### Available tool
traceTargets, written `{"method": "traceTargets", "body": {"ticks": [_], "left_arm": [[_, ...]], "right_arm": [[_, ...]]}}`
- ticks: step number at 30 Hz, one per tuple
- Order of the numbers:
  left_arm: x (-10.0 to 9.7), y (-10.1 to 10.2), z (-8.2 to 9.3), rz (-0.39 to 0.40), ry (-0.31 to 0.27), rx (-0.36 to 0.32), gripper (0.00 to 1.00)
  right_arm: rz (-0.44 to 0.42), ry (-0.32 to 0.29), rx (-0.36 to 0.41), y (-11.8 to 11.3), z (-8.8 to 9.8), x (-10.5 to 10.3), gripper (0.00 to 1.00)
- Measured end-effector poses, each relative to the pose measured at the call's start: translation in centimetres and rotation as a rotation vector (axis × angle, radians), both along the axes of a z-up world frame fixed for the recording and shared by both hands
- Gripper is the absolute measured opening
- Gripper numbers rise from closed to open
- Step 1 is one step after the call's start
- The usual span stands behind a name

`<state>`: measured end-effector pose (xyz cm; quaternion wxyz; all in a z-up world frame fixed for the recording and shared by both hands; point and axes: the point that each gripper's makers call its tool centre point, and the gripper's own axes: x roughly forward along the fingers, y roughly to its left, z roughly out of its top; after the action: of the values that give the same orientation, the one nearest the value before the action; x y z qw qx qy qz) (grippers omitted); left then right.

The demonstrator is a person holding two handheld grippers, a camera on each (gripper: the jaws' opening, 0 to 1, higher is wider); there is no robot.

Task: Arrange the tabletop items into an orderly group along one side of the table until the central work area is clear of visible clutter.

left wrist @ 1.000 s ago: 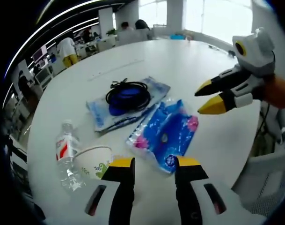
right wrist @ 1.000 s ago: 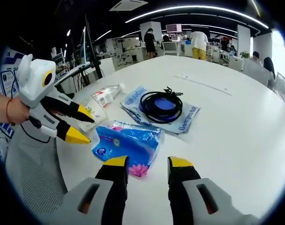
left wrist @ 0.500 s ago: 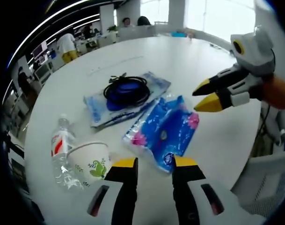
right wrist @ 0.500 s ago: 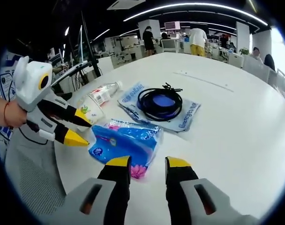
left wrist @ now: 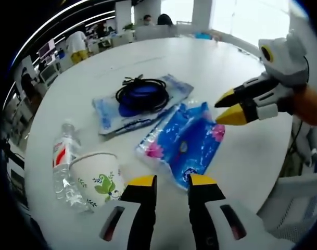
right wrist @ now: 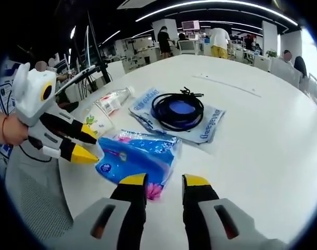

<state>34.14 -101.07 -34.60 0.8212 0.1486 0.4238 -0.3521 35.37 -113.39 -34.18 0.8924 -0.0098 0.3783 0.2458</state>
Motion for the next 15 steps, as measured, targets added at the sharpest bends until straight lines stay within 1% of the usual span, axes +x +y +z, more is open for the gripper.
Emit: {"method": "traceTargets", "body": {"ticks": [6, 15], "left_arm": [[-0.08, -0.2, -0.21, 0.001, 0.012, -0.003, 0.14], [-0.11, -0.24, -0.7, 0.004, 0.023, 0.001, 0.12]], "right_arm": [[-0.003, 0.006, 0.004, -0.05, -0.21, 0.09, 0.21], [0.002, 0.02, 0.003, 0.05, -0.67, -0.04, 0.17]]}}
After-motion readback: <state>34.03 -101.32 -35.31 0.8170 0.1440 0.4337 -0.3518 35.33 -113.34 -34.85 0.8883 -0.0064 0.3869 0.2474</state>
